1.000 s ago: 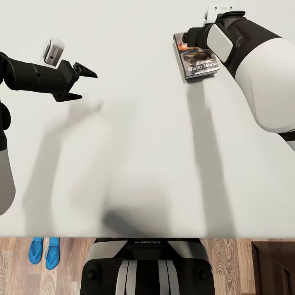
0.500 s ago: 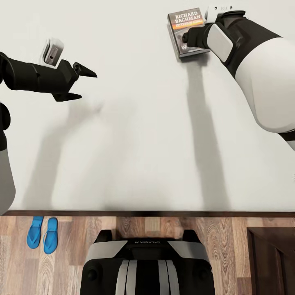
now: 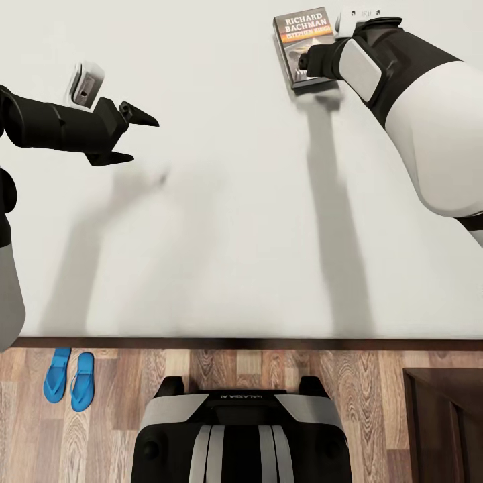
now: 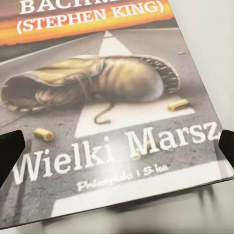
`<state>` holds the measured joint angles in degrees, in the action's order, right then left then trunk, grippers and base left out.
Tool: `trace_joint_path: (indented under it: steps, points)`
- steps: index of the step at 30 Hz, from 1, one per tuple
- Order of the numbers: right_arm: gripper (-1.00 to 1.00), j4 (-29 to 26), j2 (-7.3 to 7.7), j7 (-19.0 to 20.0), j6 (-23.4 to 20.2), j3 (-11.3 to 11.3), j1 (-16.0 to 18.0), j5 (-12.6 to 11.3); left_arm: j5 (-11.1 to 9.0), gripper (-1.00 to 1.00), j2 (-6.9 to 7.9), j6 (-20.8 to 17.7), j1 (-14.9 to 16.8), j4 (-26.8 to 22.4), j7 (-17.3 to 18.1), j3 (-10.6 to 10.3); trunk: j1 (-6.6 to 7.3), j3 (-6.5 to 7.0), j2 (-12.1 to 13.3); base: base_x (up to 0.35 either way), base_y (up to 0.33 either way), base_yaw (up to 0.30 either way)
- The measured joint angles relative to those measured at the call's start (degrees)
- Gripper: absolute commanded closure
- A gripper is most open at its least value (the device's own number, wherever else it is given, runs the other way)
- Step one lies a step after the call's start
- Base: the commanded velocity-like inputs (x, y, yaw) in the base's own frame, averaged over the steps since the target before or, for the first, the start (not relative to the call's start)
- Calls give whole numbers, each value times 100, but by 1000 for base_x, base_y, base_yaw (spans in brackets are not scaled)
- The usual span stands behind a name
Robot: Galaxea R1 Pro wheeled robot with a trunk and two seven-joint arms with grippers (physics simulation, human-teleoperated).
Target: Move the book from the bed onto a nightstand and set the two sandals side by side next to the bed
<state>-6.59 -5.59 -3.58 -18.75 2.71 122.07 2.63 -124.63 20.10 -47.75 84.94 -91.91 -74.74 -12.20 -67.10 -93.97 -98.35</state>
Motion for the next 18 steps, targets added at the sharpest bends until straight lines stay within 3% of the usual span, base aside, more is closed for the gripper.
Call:
trace_joint_path:
  steps: [9,12,18]
  points:
    - [-100,-8,-6,-2,-34,-5,27,0,1,-100,0,0,0,0,0,4,0,0,0,-3,-1,0]
    - [-100,-48,-8,0,-222,-8,78,2,1,-100,0,5,0,-1,0,7,0,0,0,10,0,0]
    - [-100,-137,-3,2,-338,-8,107,10,1,-100,-4,3,0,-6,0,3,2,0,0,165,0,0]
